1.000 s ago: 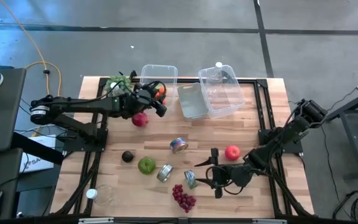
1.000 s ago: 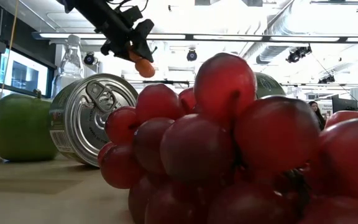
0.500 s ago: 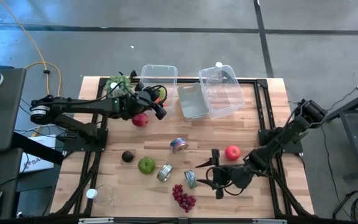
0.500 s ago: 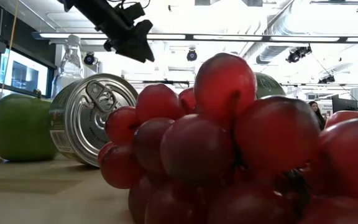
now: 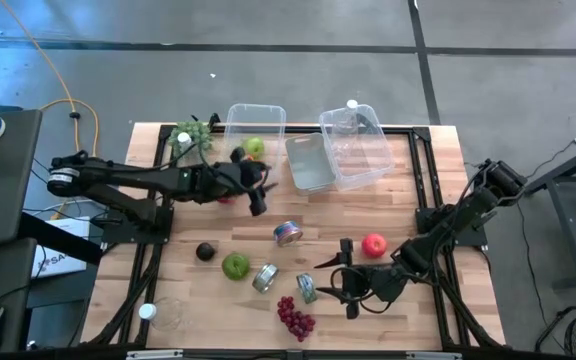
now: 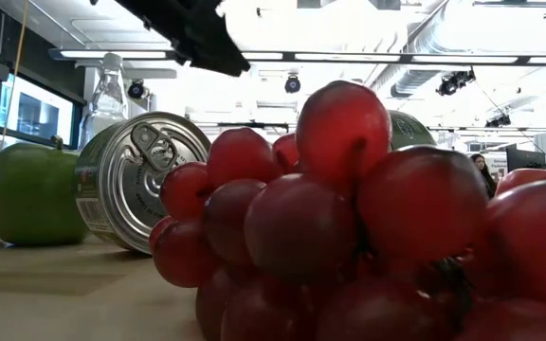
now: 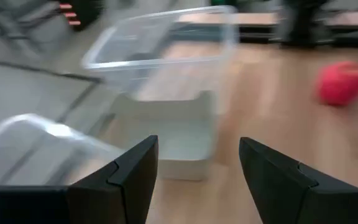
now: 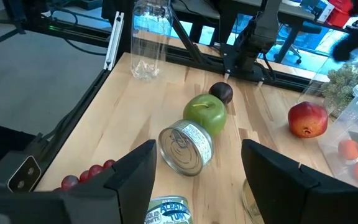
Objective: Pick & Place Food Item
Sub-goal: Put the blue pink tuna can into the gray bin
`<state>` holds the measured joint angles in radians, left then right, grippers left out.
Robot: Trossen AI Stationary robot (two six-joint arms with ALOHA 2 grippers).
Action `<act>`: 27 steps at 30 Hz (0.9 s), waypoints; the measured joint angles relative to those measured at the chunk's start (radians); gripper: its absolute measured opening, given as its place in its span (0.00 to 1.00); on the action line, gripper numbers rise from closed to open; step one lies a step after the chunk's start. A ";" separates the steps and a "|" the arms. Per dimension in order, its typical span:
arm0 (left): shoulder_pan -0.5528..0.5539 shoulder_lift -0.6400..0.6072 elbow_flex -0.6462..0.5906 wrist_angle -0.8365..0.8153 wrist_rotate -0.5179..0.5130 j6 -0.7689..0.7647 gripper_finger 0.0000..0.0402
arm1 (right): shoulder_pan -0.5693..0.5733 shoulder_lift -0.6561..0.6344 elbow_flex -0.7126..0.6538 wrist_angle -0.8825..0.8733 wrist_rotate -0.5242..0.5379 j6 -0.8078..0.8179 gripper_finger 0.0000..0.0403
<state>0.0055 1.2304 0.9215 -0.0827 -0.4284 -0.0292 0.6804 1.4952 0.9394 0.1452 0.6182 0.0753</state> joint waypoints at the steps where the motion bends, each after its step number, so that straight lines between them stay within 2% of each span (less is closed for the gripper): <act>1: -0.016 0.000 0.000 0.002 0.023 -0.010 0.54 | 0.000 0.000 0.000 0.000 0.000 0.000 0.56; 8: -0.128 0.000 0.000 -0.027 0.187 -0.136 0.54 | 0.000 0.000 0.000 -0.001 0.000 -0.001 0.56; 12: -0.194 0.004 -0.001 -0.031 0.238 -0.160 0.54 | -0.001 0.000 0.000 0.000 0.000 -0.017 0.56; 20: -0.301 0.098 -0.002 -0.048 0.228 -0.213 0.54 | -0.006 0.000 0.000 0.033 -0.001 -0.020 0.56; 27: -0.315 0.241 -0.002 0.027 0.178 -0.211 0.54 | -0.009 0.000 0.000 0.074 -0.077 -0.019 0.56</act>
<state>-0.3099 1.4714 0.9195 -0.0554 -0.2504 -0.2402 0.6716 1.4956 0.9394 0.2191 0.5416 0.0559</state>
